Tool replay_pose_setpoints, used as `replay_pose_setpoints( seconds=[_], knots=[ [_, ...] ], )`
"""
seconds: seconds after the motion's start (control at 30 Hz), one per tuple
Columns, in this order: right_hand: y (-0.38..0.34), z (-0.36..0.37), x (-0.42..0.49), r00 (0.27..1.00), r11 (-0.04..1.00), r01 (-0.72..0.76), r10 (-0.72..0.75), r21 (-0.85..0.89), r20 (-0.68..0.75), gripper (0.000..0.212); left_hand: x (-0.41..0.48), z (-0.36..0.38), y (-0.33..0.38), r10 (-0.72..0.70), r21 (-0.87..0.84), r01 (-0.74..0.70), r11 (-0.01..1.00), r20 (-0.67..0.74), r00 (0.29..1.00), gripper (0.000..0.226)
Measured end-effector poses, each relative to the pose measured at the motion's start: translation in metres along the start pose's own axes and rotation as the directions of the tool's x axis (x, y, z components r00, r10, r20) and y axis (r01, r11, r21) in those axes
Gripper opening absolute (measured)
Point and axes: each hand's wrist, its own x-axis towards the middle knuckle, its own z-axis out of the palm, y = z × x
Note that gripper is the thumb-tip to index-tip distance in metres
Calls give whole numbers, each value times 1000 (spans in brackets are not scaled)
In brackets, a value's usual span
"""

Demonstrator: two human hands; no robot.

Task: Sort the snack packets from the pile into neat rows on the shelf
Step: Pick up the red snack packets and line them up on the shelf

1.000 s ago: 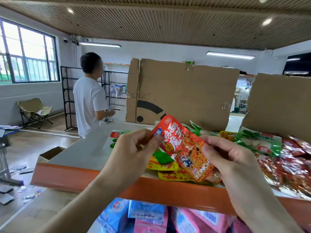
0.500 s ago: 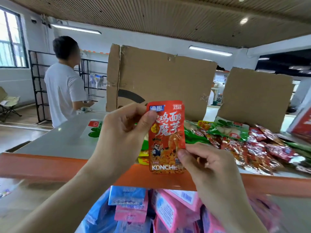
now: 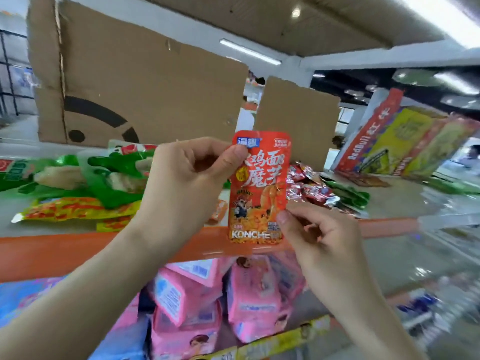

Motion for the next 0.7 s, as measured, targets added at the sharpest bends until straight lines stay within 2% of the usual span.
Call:
replay_pose_setpoints(
  seconds=[0.23,0.37,0.53,0.6,0.7],
  knots=[
    [39,-77,-22,995,999,-40,39,-12,-87,11,-10,92,10,-3,-67,14,998,158,987,22],
    [67,-132,-38,982,991,-137,133,-14,-135,6,-25,158,15,17,-102,9,995,253,967,24],
    [102,-201,-60,950,968,-250,242,-13,-194,39,-47,239,21,8,-95,26,995,345,939,25],
    [114,-227,-67,941,965,-262,257,5,-219,45,-56,269,26,-2,-87,36,996,367,930,24],
    [133,-265,-77,931,960,-281,273,2,-243,43,-68,312,34,-10,-78,43,996,384,923,18]
  ],
)
